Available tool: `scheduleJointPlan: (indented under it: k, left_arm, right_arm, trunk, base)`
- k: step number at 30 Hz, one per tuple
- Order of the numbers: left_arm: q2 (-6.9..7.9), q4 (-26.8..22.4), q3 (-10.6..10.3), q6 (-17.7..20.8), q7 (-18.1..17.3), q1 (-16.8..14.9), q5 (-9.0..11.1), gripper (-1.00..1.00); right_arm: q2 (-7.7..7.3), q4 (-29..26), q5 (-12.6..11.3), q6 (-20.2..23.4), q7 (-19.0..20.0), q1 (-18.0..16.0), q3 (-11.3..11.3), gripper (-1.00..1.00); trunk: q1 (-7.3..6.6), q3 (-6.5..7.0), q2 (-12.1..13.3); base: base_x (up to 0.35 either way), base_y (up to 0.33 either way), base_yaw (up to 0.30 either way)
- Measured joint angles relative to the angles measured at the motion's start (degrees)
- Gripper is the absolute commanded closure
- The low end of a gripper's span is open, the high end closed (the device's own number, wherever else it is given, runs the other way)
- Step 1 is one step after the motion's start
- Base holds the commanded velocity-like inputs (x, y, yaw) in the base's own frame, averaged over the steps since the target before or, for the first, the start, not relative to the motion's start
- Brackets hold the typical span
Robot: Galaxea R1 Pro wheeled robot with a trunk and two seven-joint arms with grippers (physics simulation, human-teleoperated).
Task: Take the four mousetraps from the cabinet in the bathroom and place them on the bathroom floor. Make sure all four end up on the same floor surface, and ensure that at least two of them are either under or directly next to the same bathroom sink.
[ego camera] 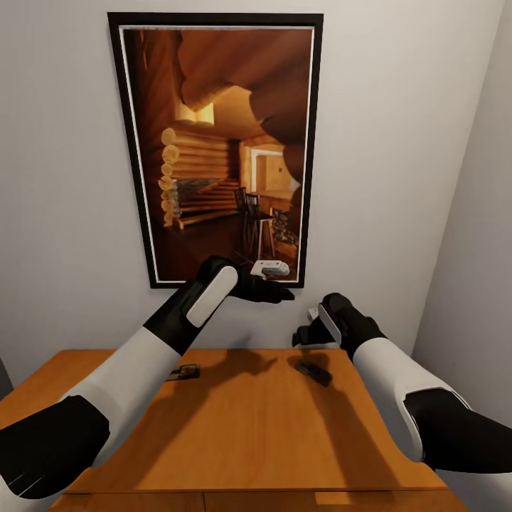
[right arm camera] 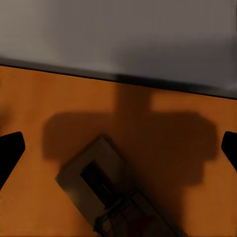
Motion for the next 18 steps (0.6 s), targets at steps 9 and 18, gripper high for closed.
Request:
scheduleJointPlan:
  k: [9, 18]
  left_arm:
    - [0.00, 0.00, 0.00, 0.00, 0.00, 0.00, 0.00, -1.00]
    - [0.00, 0.00, 0.00, 0.00, 0.00, 0.00, 0.06, -1.00]
  right_arm:
    - [-0.21, -0.27, -0.11, 0.00, 0.01, 0.00, 0.00, -1.00]
    - [-0.33, 0.25, -0.33, 0.00, 0.02, 0.00, -0.02, -1.00]
  trunk:
    - [0.00, 0.00, 0.00]
    - [1.53, -1.25, -2.79]
  base:
    - [0.000, 0.000, 0.000]
    - [0.000, 0.000, 0.000]
